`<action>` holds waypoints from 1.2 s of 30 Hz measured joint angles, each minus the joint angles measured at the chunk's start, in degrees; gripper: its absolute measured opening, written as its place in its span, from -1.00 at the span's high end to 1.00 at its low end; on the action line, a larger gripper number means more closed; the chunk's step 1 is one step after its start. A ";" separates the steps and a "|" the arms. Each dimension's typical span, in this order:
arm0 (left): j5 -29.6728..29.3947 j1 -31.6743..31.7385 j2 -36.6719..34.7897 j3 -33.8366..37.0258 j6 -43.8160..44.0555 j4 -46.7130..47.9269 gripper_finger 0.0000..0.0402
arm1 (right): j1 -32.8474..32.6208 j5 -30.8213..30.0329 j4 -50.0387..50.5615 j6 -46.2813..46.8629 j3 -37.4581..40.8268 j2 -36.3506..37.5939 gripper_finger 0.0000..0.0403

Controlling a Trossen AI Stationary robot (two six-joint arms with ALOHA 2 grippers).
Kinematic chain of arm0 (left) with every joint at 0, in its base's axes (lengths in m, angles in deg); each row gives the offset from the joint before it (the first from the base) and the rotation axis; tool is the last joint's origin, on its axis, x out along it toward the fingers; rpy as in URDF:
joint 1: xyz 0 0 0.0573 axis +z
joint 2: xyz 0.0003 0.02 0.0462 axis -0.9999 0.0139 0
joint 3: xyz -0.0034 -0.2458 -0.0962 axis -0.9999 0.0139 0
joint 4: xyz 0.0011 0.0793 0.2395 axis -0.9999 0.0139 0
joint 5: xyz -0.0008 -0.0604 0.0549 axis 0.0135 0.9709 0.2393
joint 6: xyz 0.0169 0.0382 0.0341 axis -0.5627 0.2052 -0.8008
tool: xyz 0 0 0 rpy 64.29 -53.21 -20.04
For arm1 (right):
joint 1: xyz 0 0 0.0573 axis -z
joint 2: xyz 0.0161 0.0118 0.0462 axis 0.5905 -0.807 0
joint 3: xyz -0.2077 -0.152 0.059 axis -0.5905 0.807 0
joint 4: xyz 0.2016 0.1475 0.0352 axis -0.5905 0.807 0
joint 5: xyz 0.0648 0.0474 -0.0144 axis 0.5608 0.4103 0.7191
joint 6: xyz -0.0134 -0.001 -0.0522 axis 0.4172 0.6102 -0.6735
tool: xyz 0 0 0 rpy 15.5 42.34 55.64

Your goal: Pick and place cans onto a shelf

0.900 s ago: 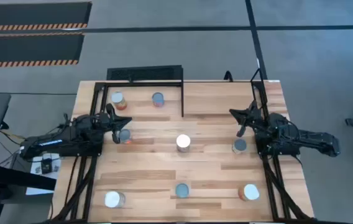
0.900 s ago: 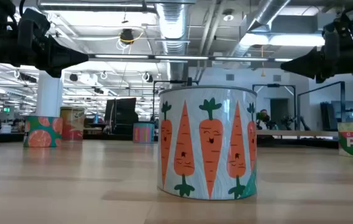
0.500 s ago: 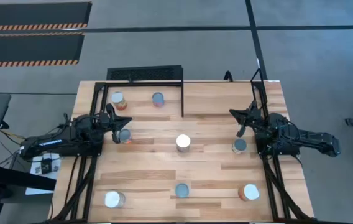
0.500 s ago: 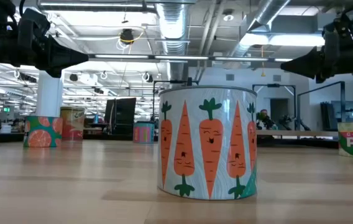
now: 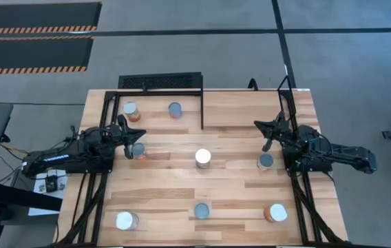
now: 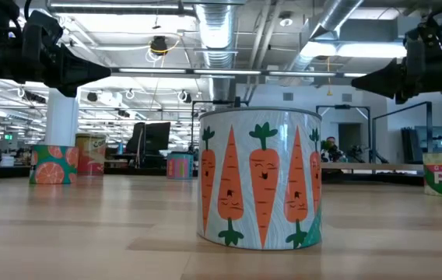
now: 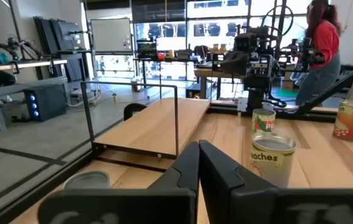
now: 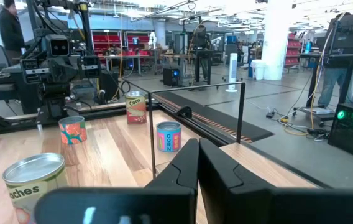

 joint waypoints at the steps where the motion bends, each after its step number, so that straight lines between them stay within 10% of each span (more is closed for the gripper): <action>1: 0.01 -0.02 0.00 0.02 0.00 0.00 1.00 | 0.01 0.00 0.00 0.00 0.01 0.02 0.83; 36: -0.51 -0.02 0.02 0.01 2.79 -2.70 1.00 | 0.00 -0.01 0.00 0.00 0.01 0.02 0.83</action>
